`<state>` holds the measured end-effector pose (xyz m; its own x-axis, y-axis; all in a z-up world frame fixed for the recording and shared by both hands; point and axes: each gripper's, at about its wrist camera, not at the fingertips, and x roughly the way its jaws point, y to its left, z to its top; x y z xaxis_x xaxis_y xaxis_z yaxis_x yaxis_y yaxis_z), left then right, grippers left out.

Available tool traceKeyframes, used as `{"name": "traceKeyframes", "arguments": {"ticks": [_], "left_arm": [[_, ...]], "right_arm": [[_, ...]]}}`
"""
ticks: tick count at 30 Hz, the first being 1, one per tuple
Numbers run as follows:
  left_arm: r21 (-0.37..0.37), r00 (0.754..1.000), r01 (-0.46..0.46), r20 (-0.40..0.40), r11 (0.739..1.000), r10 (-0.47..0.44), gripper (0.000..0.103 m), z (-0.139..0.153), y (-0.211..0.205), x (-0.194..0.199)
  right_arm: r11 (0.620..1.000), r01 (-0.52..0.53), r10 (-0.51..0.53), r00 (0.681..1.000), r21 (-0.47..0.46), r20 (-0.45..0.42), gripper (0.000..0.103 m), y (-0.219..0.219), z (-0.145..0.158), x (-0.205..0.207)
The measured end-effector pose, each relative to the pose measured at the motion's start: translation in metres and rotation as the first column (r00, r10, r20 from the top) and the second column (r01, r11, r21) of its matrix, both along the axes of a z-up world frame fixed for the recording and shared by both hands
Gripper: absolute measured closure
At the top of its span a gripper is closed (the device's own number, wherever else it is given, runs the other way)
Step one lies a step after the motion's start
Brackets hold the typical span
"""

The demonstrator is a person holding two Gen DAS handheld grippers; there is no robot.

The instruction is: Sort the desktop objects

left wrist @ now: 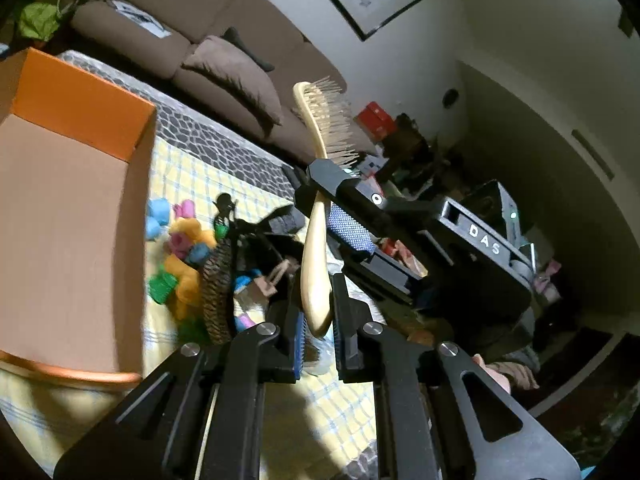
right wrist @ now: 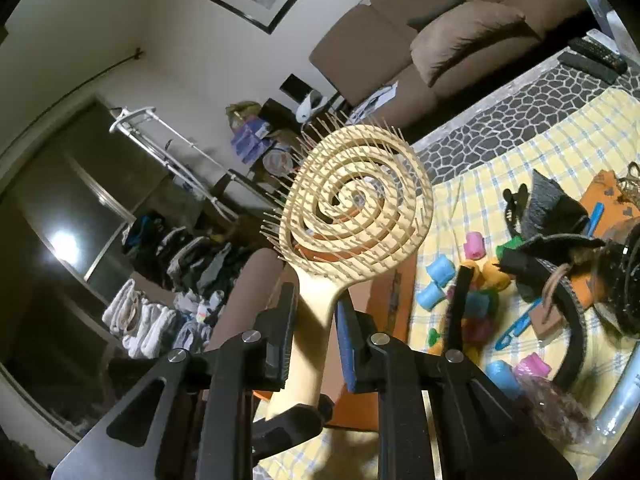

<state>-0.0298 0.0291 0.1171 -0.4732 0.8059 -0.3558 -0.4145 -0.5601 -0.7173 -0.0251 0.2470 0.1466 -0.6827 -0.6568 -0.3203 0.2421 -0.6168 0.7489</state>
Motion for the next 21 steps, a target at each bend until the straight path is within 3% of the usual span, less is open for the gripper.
{"name": "traceKeyframes", "arguments": {"ticks": [9,14,21], "left_arm": [[-0.114,0.995,-0.083,0.045,0.99,0.088,0.092,0.001,-0.039,-0.029],[-0.111,0.986,-0.111,0.115,0.988,0.124,0.092,-0.009,-0.06,-0.051],[-0.096,0.962,-0.141,0.221,0.985,0.159,0.092,-0.03,-0.078,-0.091]], "right_arm": [[0.998,-0.045,0.044,0.999,0.033,0.029,0.084,-0.045,0.001,-0.039],[0.991,-0.106,0.097,0.99,0.086,0.1,0.084,-0.082,-0.011,-0.081],[0.986,-0.129,0.106,0.974,0.102,0.202,0.082,-0.102,-0.036,-0.119]]}}
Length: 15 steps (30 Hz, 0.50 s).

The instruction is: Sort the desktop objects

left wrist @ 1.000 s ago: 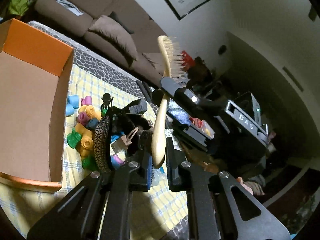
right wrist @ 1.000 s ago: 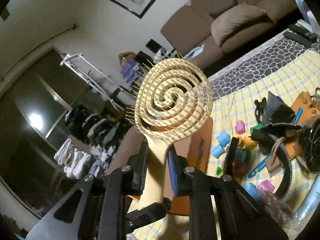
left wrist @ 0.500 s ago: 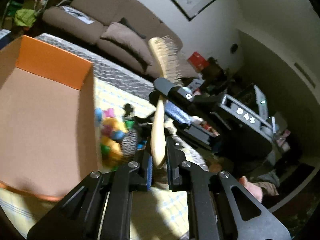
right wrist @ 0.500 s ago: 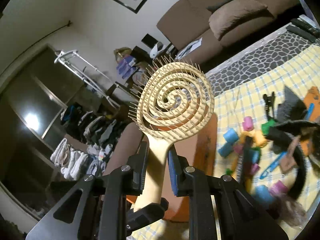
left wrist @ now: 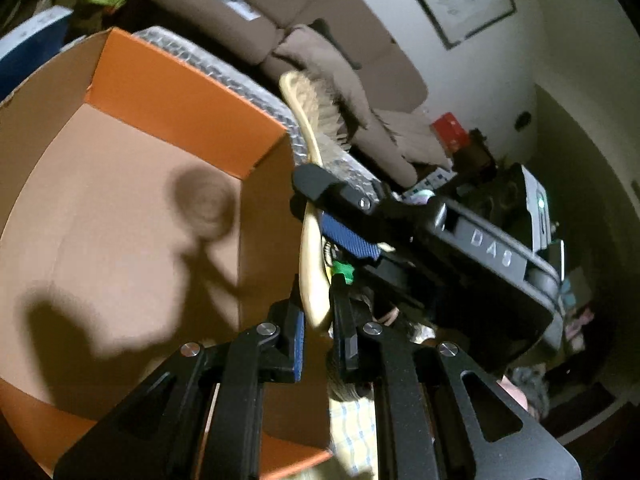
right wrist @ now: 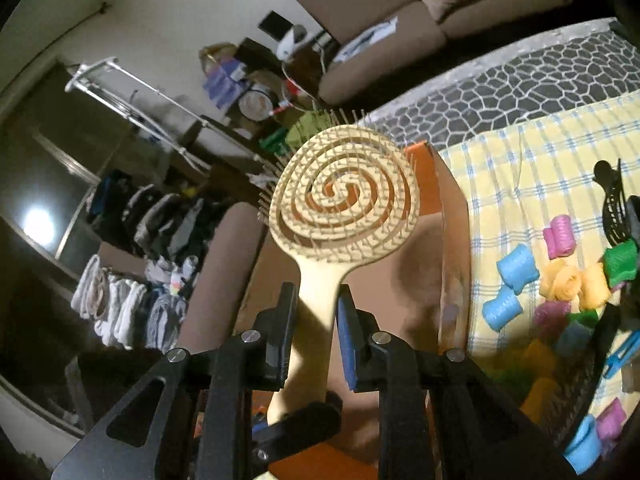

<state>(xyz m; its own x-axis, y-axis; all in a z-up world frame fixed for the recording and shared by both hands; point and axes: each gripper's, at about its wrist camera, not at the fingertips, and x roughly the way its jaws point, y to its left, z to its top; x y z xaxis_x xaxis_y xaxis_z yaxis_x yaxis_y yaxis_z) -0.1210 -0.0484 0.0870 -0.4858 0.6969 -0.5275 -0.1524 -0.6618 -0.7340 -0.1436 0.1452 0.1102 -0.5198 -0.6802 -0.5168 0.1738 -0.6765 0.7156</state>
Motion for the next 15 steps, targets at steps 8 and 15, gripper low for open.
{"name": "traceKeyframes", "arguments": {"ticks": [8,15], "left_arm": [[-0.028,0.997,0.004,0.078,1.0,-0.001,0.091,-0.02,-0.002,-0.033],[-0.034,0.988,0.028,0.151,0.999,-0.023,0.092,-0.04,0.003,-0.045]], "right_arm": [[0.993,-0.008,0.0,0.998,0.12,0.061,0.078,-0.013,-0.019,-0.027],[0.977,-0.021,0.002,0.996,0.212,0.091,0.078,-0.018,-0.026,-0.037]]}}
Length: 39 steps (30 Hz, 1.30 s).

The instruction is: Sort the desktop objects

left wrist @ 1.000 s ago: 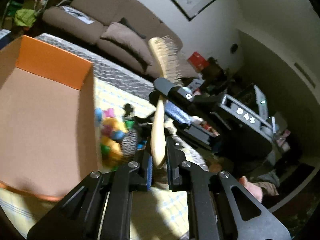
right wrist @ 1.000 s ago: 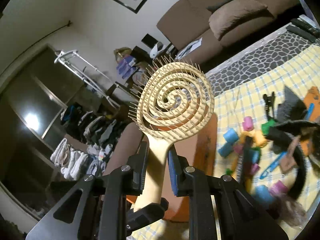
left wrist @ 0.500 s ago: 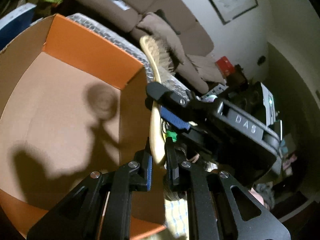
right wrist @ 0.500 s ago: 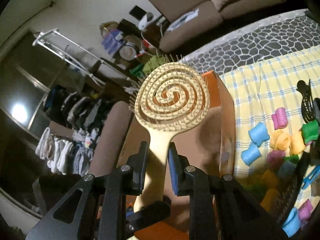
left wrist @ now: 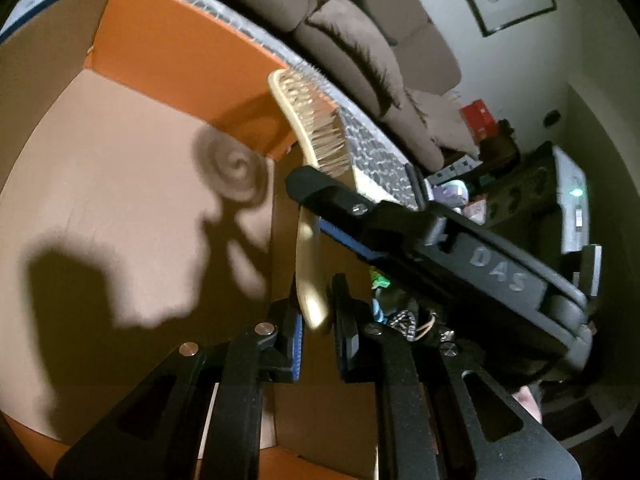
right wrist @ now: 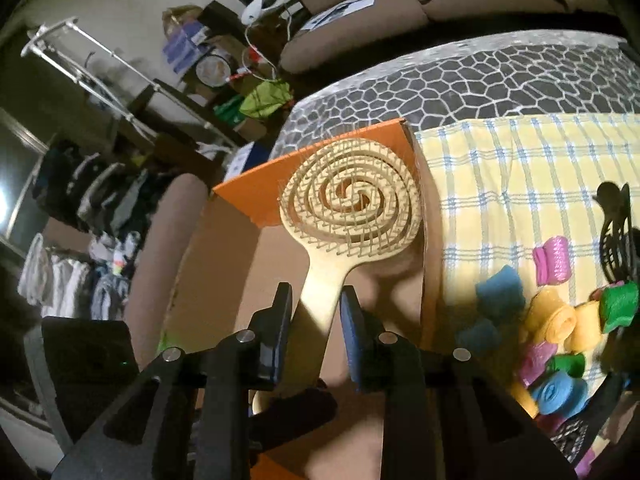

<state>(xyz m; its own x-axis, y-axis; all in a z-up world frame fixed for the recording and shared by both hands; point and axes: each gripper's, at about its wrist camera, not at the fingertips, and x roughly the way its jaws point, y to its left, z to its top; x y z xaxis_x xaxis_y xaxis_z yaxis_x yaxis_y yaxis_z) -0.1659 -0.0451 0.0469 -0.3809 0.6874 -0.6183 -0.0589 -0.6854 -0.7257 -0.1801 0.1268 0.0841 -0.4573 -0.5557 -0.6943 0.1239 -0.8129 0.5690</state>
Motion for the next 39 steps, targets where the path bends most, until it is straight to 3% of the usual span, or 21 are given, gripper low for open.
{"name": "traceKeyframes", "arguments": {"ticks": [3,8,13,17,22,26,30,32,33,36,39], "left_arm": [[0.002,1.0,-0.012,0.022,1.0,0.012,0.092,-0.003,-0.001,0.007],[-0.029,0.999,-0.007,0.035,1.0,0.008,0.083,-0.004,0.002,0.009],[-0.063,1.0,0.006,0.03,0.998,-0.004,0.064,0.0,0.005,0.012],[-0.045,1.0,-0.013,0.002,0.999,0.013,0.058,0.013,-0.007,0.016],[-0.089,0.997,-0.053,-0.061,0.995,0.048,0.033,0.033,-0.026,0.019],[-0.09,0.999,0.008,-0.037,0.996,-0.011,0.033,0.027,-0.022,0.016],[-0.09,0.992,0.128,-0.007,0.988,-0.129,0.033,0.022,0.012,0.017],[-0.126,0.976,0.217,0.013,0.968,-0.217,0.028,0.02,0.037,0.019],[-0.158,0.968,0.251,0.022,0.955,-0.25,0.017,0.019,0.047,0.02],[-0.312,0.964,0.259,0.028,0.914,-0.264,0.004,0.019,0.061,0.028],[-0.319,0.973,0.225,0.025,0.921,-0.229,0.0,0.022,0.054,0.028]], "right_arm": [[1.0,0.001,-0.001,1.0,0.018,0.008,0.077,-0.002,0.001,0.0],[0.998,0.005,-0.005,1.0,0.062,0.001,0.071,-0.001,0.008,0.005],[0.997,0.016,-0.014,0.999,0.077,-0.028,0.067,0.004,0.021,0.012],[0.993,0.045,-0.04,0.998,0.107,-0.048,0.064,0.012,0.031,0.016],[0.984,0.084,-0.079,0.996,0.16,-0.037,0.063,0.026,0.028,0.018],[0.984,0.09,-0.089,0.996,0.156,-0.013,0.063,0.031,0.021,0.017],[0.986,0.094,-0.095,0.996,0.135,-0.006,0.063,0.034,0.021,0.02],[0.987,0.1,-0.1,0.995,0.129,-0.006,0.063,0.037,0.022,0.021],[0.987,0.101,-0.101,0.995,0.126,-0.004,0.063,0.038,0.023,0.022],[0.988,0.1,-0.102,0.995,0.116,0.007,0.063,0.041,0.022,0.023],[0.988,0.105,-0.107,0.994,0.117,0.009,0.063,0.045,0.022,0.024]]}}
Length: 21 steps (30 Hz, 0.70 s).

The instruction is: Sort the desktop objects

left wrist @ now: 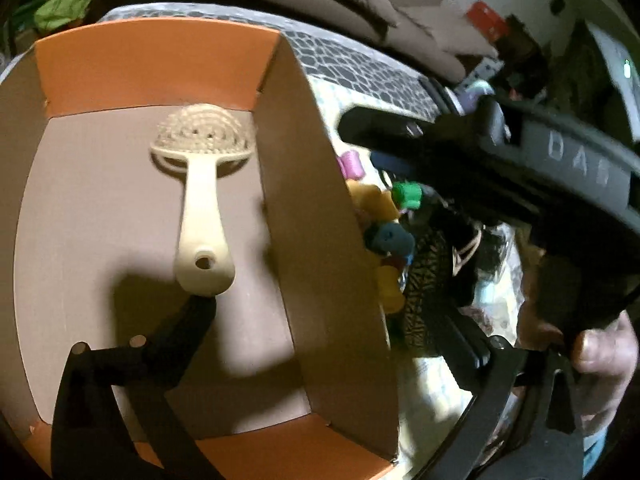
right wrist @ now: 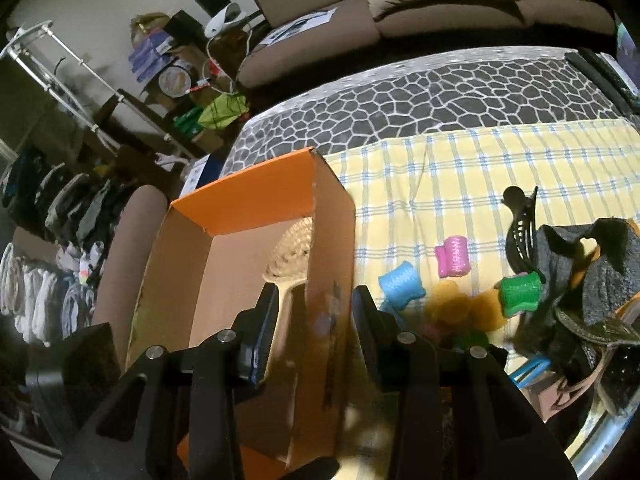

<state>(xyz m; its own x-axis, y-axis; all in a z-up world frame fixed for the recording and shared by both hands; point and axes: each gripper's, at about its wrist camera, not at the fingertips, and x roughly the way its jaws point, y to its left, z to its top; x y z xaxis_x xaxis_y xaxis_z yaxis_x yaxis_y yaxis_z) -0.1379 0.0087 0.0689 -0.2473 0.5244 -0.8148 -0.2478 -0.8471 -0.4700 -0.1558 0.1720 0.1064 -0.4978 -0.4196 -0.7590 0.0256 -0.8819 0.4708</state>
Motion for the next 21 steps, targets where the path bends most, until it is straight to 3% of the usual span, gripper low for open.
{"name": "traceKeyframes", "arguments": {"ticks": [3,7,13,21], "left_arm": [[0.047,0.998,-0.029,0.048,0.998,0.027,0.0,-0.003,-0.009,-0.003],[-0.002,0.993,-0.023,0.118,1.0,0.023,0.0,-0.02,-0.007,-0.004],[-0.184,0.999,0.04,0.036,0.982,-0.034,0.0,-0.011,0.019,0.008],[-0.213,0.998,0.063,0.026,0.975,-0.059,0.0,-0.006,0.022,0.018]], "right_arm": [[1.0,0.003,-0.003,1.0,-0.01,0.006,0.063,0.003,0.0,0.0],[1.0,-0.002,0.002,1.0,-0.01,0.003,0.061,0.004,0.001,0.002],[1.0,0.001,-0.001,1.0,-0.009,0.003,0.06,0.004,0.002,0.003],[1.0,-0.014,0.014,1.0,0.021,0.008,0.059,0.002,0.002,0.004]]}}
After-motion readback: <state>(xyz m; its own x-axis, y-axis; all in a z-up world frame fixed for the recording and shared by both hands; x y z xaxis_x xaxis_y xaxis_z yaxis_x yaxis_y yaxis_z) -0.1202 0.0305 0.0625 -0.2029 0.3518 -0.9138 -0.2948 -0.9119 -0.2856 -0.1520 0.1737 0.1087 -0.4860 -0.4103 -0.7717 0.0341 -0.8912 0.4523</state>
